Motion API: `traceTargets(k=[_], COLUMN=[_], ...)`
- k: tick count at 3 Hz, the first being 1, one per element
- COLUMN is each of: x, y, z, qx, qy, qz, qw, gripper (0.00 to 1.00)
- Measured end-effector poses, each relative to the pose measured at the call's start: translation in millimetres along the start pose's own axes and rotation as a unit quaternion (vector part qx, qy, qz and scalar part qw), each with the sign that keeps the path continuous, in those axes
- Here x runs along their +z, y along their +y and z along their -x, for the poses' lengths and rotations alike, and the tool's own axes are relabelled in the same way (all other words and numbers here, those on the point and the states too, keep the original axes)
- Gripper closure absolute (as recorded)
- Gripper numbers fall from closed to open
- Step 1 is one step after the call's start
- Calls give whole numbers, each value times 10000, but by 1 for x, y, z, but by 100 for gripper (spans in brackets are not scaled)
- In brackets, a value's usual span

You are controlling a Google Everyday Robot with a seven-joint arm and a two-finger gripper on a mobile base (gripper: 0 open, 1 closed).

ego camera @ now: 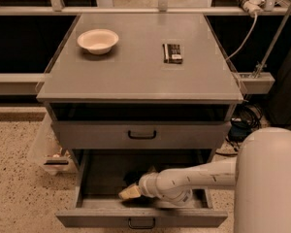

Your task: Pick rxbar blueberry from middle drawer and place on counter

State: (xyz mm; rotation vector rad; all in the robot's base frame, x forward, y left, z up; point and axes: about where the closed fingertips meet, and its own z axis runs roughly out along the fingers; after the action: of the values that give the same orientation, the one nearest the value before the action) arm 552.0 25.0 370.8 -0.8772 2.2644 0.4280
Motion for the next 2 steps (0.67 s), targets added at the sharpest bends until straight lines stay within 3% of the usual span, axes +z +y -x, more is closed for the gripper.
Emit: traceTargets(k=[2], x=[21], y=[22], z=[-12], qx=[79], qy=[32], qz=[44], qw=[10000], gripper=[0])
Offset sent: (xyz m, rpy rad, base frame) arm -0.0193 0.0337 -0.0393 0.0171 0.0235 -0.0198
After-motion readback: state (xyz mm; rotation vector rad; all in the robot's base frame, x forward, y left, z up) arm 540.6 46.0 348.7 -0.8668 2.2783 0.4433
